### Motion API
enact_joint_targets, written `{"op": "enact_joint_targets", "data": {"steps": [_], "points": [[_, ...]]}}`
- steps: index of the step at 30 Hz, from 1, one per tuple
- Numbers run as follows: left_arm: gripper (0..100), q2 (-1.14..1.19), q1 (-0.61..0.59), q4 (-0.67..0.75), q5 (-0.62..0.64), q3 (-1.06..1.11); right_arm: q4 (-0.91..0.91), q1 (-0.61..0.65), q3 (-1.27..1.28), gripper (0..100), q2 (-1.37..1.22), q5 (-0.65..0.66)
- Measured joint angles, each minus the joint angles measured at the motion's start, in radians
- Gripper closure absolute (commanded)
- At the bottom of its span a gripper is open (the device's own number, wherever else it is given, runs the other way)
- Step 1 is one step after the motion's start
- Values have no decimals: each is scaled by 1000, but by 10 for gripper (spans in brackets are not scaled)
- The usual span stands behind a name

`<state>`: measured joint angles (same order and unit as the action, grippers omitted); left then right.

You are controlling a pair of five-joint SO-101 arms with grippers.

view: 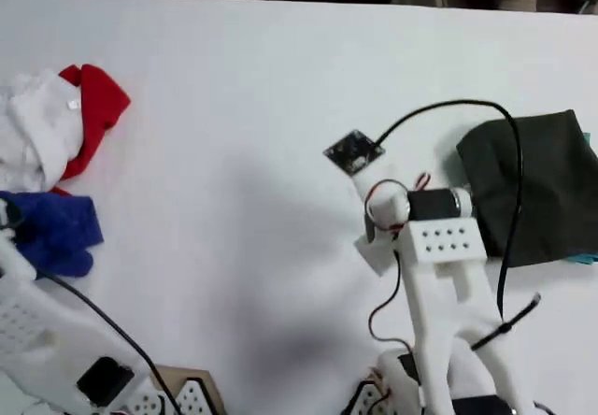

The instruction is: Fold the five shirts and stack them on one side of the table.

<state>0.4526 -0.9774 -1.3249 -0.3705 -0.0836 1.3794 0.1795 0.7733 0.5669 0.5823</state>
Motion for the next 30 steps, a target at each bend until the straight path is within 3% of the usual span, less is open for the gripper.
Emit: {"op": "enact_joint_targets", "data": {"steps": [2, 6, 13, 17, 24, 30], "points": [[973, 31, 32, -46, 37, -35, 0, 0, 25, 781, 26, 0], [979, 31, 87, -167, 114, -121, -3, 0, 72, 781, 64, 0], [975, -55, 261, -413, 140, -330, -115, 0, 176, 783, 74, 0], [975, -210, 420, -436, 140, -348, -192, -51, 199, 783, 74, -43], [975, -348, 778, -442, 140, -351, -319, -255, 210, 782, 75, -157], [972, -356, 1125, -443, 140, -351, -434, -295, 319, 782, 75, -166]]}}
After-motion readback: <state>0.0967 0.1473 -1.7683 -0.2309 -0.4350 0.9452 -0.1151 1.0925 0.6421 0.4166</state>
